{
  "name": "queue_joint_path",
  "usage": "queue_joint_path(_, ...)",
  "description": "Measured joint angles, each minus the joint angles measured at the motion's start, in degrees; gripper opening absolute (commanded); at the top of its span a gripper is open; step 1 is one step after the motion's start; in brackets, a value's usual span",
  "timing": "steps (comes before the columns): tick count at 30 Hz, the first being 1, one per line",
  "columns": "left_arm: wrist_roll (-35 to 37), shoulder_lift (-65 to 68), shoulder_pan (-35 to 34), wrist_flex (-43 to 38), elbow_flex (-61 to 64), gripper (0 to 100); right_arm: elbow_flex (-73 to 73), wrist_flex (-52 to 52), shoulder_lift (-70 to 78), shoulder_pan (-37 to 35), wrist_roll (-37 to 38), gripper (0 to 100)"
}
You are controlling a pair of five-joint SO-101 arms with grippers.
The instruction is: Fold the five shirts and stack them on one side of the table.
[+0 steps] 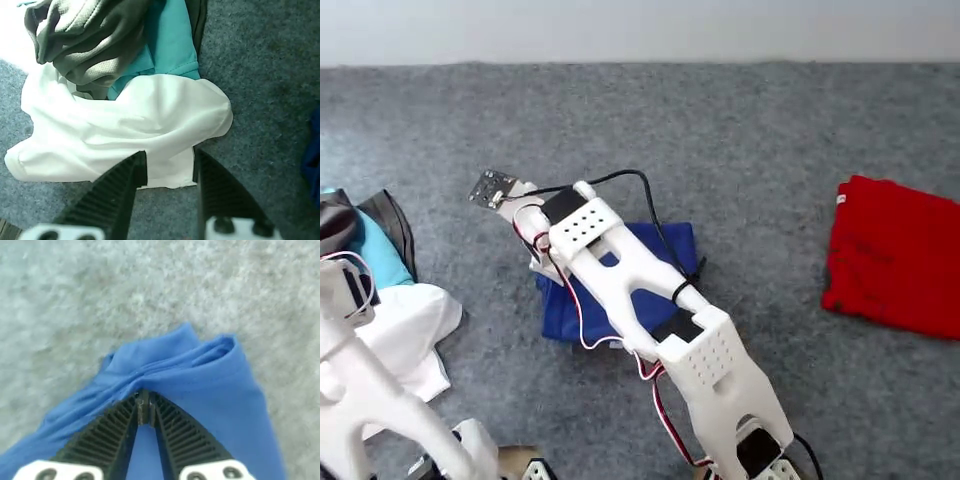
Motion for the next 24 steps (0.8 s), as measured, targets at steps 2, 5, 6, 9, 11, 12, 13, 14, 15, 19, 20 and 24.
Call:
queue_joint_path(2, 0.0, 0.0, 0.0, 0.0, 0.0, 16, -1.4, 2.7, -2.8, 0.0, 0.0, 1.3)
queue_joint_path(5, 0.4, 0.0, 0.0, 0.0, 0.0, 16, -2.5, 3.9, -5.3, 0.8, 0.0, 1.4)
queue_joint_path(6, 0.9, 0.0, 0.0, 0.0, 0.0, 16, -2.5, 3.4, -5.4, 1.6, 0.0, 1.4)
queue_joint_path(9, 1.8, 0.0, 0.0, 0.0, 0.0, 16, -2.5, -0.3, -3.8, 3.6, 0.0, 1.2)
queue_joint_path(11, 1.9, 0.0, 0.0, 0.0, 0.0, 16, -2.7, -3.6, -0.8, 3.9, 0.0, 1.1)
queue_joint_path(12, 1.9, 0.0, 0.0, 0.0, 0.0, 16, -2.7, -5.4, 0.9, 3.7, 0.0, 1.1)
queue_joint_path(13, 1.9, 0.0, 0.0, 0.0, 0.0, 16, -2.7, -6.9, 2.6, 3.3, 0.0, 1.1)
queue_joint_path(14, 1.9, 0.0, 0.0, 0.0, 0.0, 16, -2.8, -8.3, 4.2, 2.8, 0.0, 1.1)
queue_joint_path(15, 1.9, 0.0, 0.0, 0.0, 0.0, 16, -3.2, -9.0, 5.2, 2.1, 0.0, 1.1)
queue_joint_path(19, 1.9, 0.0, 0.0, 0.0, 0.0, 16, -8.4, -6.9, 5.9, -1.0, 0.0, 1.1)
queue_joint_path(20, 1.9, 0.0, 0.0, 0.0, 0.0, 16, -10.5, -4.9, 5.9, -1.3, 0.0, 1.1)
queue_joint_path(24, 1.9, 0.0, 0.0, 0.0, 0.0, 16, -20.7, 6.5, 5.9, -0.5, 0.0, 1.3)
